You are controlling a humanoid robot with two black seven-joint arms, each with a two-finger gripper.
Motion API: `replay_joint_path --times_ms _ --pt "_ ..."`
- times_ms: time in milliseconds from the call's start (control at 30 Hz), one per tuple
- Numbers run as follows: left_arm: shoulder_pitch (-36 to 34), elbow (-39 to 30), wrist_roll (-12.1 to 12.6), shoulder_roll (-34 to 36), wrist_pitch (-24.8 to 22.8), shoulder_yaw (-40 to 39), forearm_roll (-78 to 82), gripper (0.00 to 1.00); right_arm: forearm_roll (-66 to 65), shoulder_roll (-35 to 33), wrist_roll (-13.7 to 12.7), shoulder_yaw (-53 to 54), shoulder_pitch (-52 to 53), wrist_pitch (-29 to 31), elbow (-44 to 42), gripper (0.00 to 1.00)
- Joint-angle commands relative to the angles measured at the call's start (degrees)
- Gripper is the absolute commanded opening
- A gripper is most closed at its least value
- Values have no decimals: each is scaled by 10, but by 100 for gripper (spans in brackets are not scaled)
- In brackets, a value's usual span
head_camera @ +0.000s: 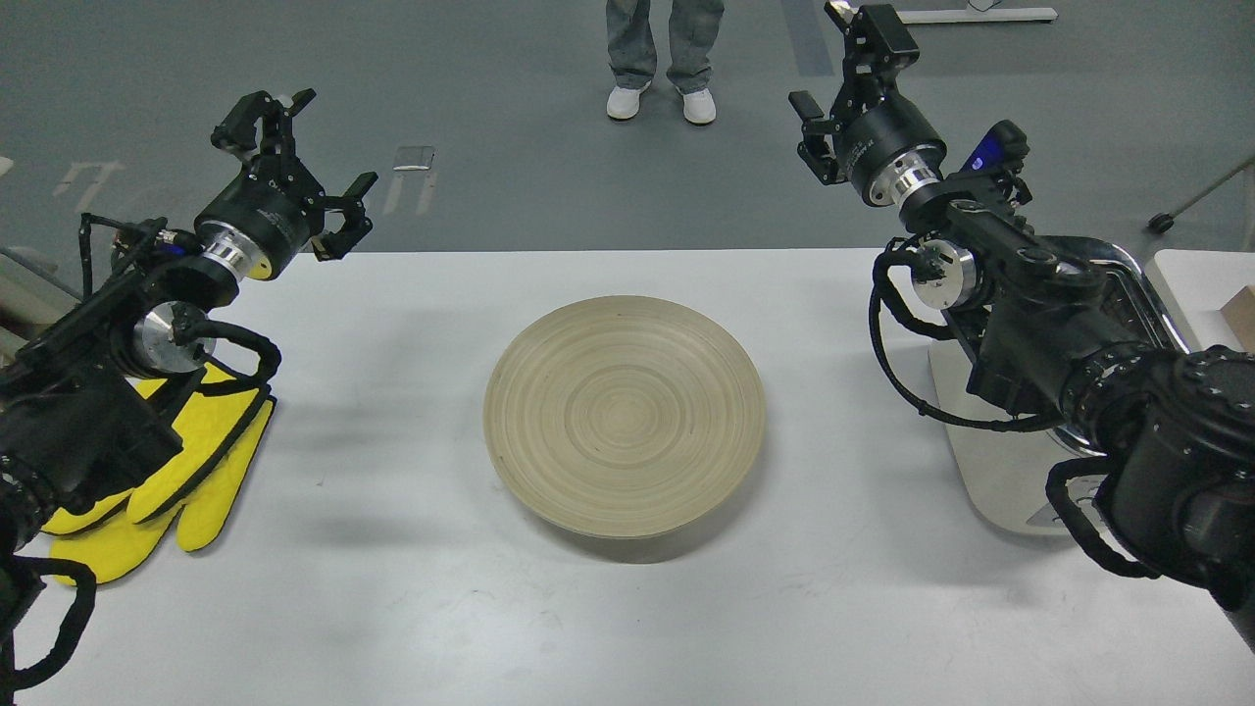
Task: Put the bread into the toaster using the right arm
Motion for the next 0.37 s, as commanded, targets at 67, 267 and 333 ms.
replay_joint_path --times_ms 67,267,333 --pt "0 0 0 0 0 0 0 100 -2 0 0 -7 -11 -2 0 100" --pt "0 0 0 0 0 0 -1 100 -2 0 0 -9 -14 1 6 100" --pt "0 0 0 0 0 0 -1 100 -3 0 0 -9 -15 2 6 100"
